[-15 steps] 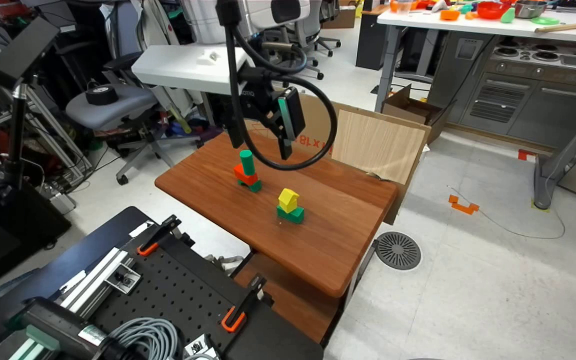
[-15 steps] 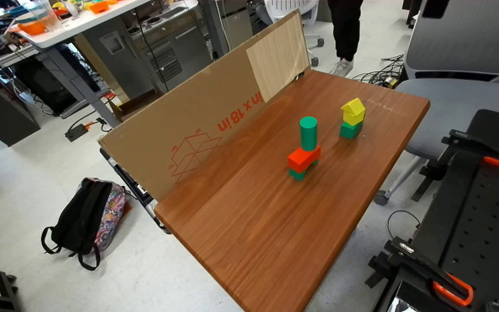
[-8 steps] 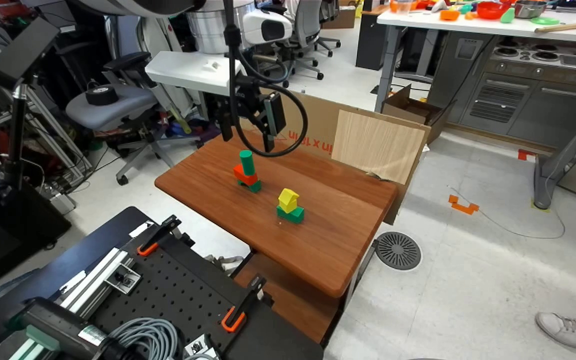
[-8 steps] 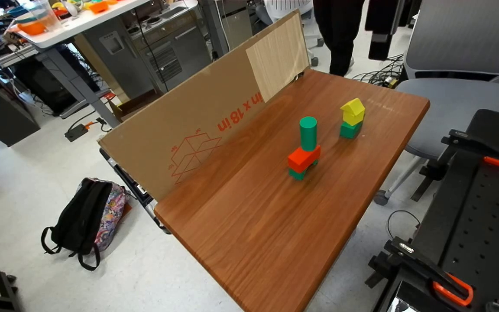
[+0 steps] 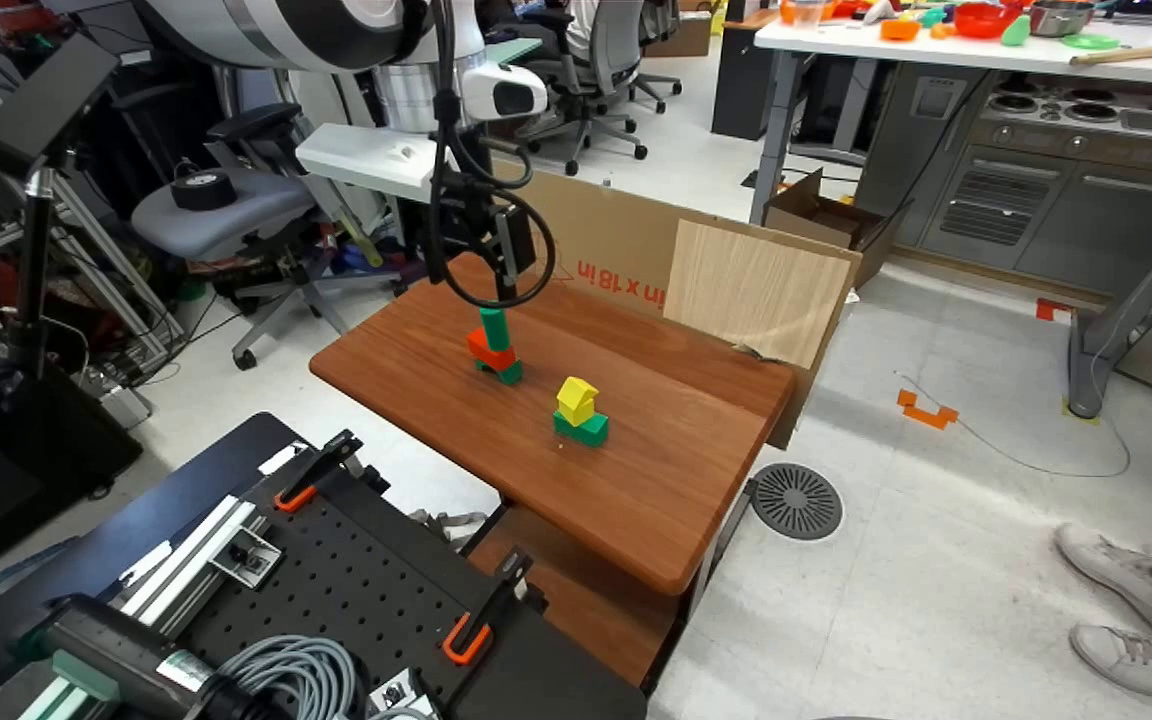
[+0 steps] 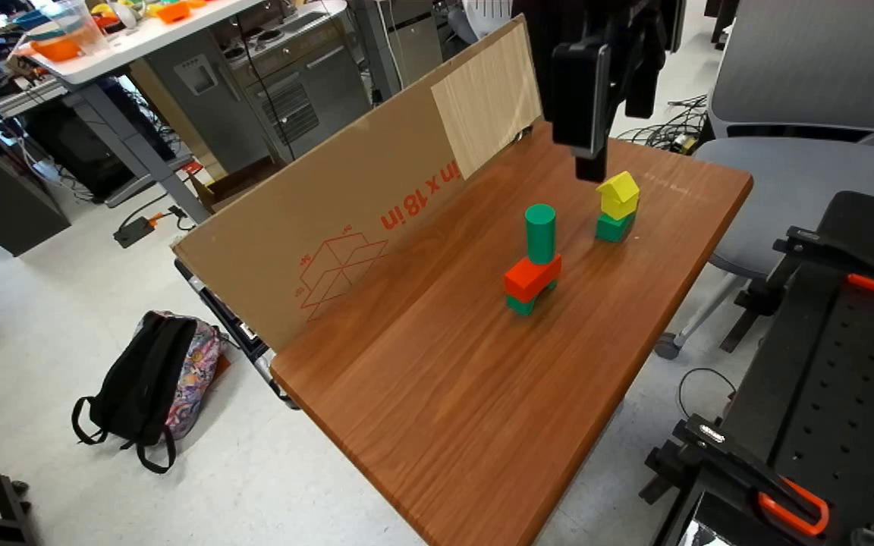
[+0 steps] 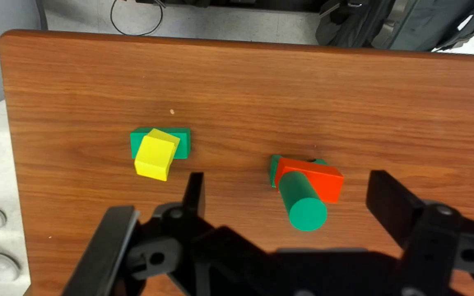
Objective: Remove the green block from the top and put it on the table
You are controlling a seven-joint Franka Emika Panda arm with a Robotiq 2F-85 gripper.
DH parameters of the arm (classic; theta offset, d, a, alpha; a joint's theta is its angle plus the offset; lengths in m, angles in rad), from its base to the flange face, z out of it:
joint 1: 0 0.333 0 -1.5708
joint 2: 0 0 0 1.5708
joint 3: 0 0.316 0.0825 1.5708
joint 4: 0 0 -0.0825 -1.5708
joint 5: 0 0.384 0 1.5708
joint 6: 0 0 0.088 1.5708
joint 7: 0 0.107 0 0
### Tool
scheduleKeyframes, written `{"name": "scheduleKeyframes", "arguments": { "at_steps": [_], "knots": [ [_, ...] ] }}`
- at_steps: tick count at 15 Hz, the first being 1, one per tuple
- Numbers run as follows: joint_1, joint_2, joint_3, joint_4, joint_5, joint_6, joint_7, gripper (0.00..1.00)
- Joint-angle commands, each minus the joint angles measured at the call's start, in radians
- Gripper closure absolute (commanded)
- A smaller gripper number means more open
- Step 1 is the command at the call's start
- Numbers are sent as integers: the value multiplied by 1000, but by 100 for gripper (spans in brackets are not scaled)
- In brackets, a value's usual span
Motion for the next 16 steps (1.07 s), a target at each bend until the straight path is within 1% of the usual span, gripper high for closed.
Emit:
{"name": "scheduleKeyframes", "arguments": {
  "at_steps": [1,6,16],
  "knots": [
    [24,64,10,60,4,-7,76,0],
    [49,145,9,123,-18,12,157,0],
    [94,298,-6,246,-55,-8,211,0]
  ]
}}
